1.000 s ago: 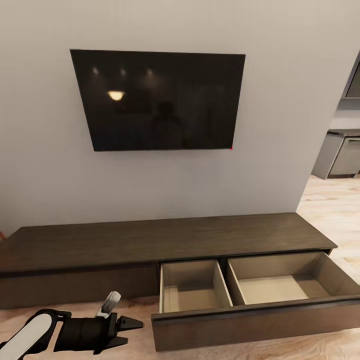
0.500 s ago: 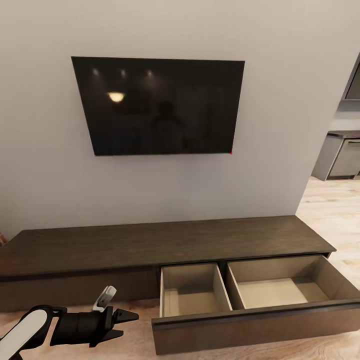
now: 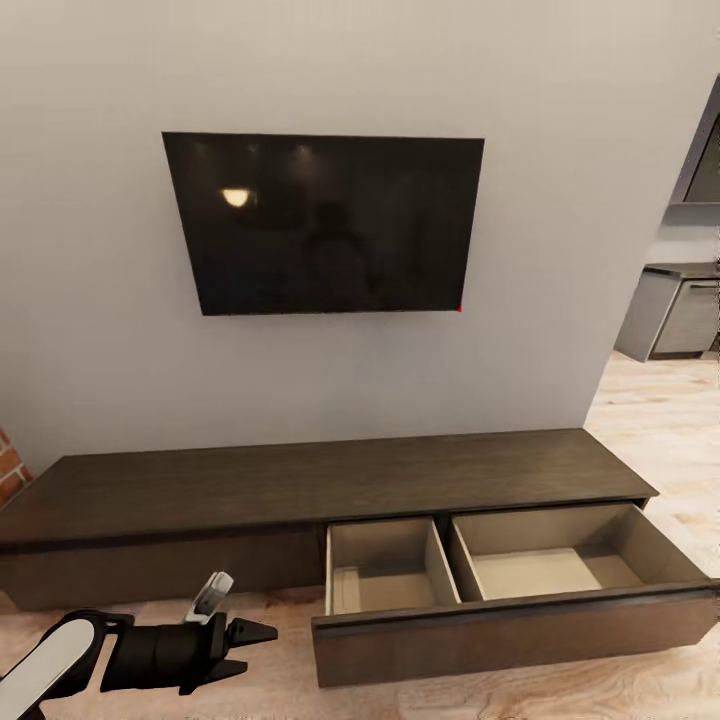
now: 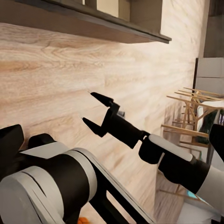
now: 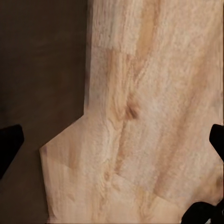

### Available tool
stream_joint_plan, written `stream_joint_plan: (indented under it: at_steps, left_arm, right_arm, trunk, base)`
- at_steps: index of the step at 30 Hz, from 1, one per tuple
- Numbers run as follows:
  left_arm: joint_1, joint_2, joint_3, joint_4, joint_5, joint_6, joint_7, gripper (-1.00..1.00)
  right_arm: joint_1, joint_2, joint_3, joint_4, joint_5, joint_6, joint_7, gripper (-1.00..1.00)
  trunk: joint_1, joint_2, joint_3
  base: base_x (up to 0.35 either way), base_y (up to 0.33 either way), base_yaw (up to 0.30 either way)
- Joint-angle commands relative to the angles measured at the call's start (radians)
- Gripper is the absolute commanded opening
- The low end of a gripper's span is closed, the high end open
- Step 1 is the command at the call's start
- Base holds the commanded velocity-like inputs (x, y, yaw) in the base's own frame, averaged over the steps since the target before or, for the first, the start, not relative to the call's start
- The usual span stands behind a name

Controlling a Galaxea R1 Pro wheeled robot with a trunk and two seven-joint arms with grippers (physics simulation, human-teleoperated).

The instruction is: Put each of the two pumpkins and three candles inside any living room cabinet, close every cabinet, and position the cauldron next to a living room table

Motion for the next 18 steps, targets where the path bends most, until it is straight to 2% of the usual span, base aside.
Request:
stream_joint_plan:
  at_steps: [1,12,18]
  left_arm:
    - [-0.001,0.001,-0.001,-0.001,0.011,0.001,0.010,1.00]
    - [-0.001,0.001,0.000,-0.001,0.015,0.002,0.008,1.00]
    - [-0.001,0.001,0.002,-0.001,0.015,0.002,0.005,1.00]
  right_arm:
    - [-0.001,0.001,0.005,0.001,-0.008,-0.010,0.005,1.00]
    - [0.000,-0.002,0.005,0.001,-0.009,-0.023,0.010,1.00]
    - [0.000,-0.002,0.005,0.001,-0.009,-0.023,0.011,1.00]
  trunk:
    - [-0.001,0.000,-0.001]
    - [-0.001,0.000,-0.001]
    - [-0.001,0.000,-0.001]
  base:
    - [-0.308,0.019,0.000]
    - [-0.288,0.004,0.000]
    - [-0.069,0.000,0.000]
